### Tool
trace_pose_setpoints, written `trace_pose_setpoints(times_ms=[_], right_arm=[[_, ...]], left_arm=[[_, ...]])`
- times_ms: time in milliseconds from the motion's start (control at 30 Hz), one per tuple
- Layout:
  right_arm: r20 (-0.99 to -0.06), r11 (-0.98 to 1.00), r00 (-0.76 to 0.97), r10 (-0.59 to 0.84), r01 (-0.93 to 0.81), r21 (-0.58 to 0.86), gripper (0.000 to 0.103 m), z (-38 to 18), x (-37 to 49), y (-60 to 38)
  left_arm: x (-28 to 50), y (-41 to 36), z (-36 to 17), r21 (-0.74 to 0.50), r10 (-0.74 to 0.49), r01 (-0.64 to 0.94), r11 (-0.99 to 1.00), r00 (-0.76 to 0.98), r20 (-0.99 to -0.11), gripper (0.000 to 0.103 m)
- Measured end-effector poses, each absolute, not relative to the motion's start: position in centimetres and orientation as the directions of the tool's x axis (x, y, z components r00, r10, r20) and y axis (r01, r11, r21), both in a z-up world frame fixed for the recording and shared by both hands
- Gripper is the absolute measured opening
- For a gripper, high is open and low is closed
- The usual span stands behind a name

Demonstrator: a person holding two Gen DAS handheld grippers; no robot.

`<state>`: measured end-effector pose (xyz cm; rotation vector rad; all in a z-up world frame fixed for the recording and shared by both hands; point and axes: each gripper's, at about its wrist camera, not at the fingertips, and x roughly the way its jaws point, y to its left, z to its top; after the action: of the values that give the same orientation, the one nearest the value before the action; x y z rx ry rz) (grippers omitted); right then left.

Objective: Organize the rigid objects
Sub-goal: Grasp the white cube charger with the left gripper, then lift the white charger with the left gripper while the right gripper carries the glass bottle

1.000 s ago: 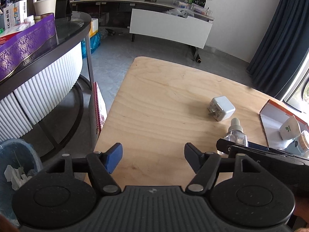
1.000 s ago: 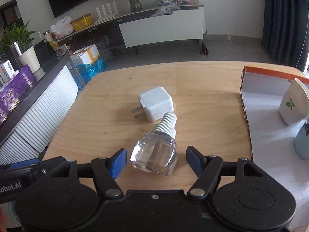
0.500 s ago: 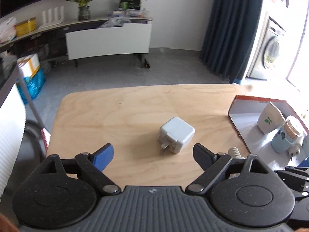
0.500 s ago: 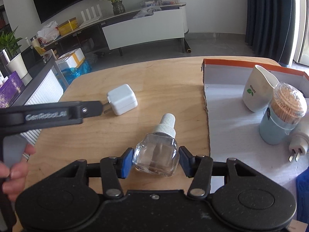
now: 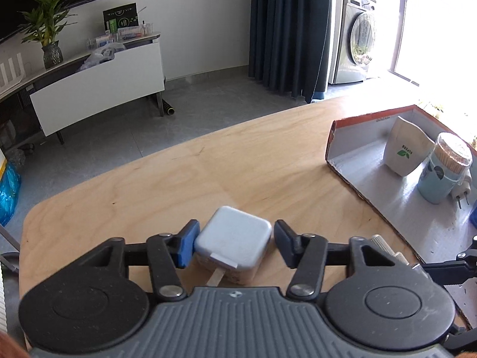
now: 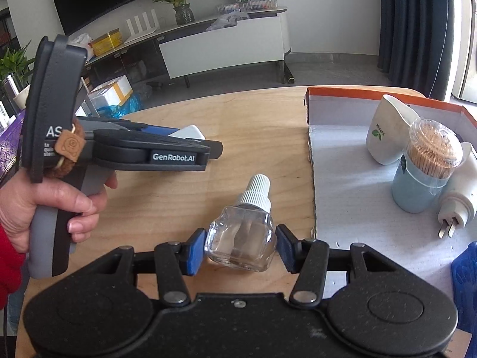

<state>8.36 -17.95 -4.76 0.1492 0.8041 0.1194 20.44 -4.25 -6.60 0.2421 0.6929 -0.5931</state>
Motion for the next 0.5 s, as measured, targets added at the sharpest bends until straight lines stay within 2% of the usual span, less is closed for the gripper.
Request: trace_pose_setpoints(times_ms=[33, 67, 200, 500], right_arm=[[-0.706, 0.983, 0.690, 0.162, -0.048, 0.178, 0.062, -4.8, 8.3, -17.9], [-0.704, 0.983, 0.692, 0.162, -0.048, 0.178, 0.062, -4.9, 8.3, -17.9], [-0.706, 0.983, 0.690, 0.158, -0.041, 0.180, 0.062, -4.8, 8.3, -17.9], [-0.683, 0.977, 0.703, 0.196, -0.080, 0.198, 0.062, -4.6, 7.8, -17.9]], left_arm=[[20.1, -4.1, -6.6, 0.015, -0.434, 0.585, 0.811, 0.619, -0.655, 0.049], [19.8, -3.9, -6.6, 0.012, -0.437, 0.583, 0.812, 0.621, -0.651, 0.042], [18.8, -3.4, -6.3, 0.015, -0.413, 0.556, 0.831, 0.635, -0.653, 0.042], [14.3, 0.1, -4.4, -0.053, -0.247, 0.300, 0.952, 0.659, -0.711, 0.042]])
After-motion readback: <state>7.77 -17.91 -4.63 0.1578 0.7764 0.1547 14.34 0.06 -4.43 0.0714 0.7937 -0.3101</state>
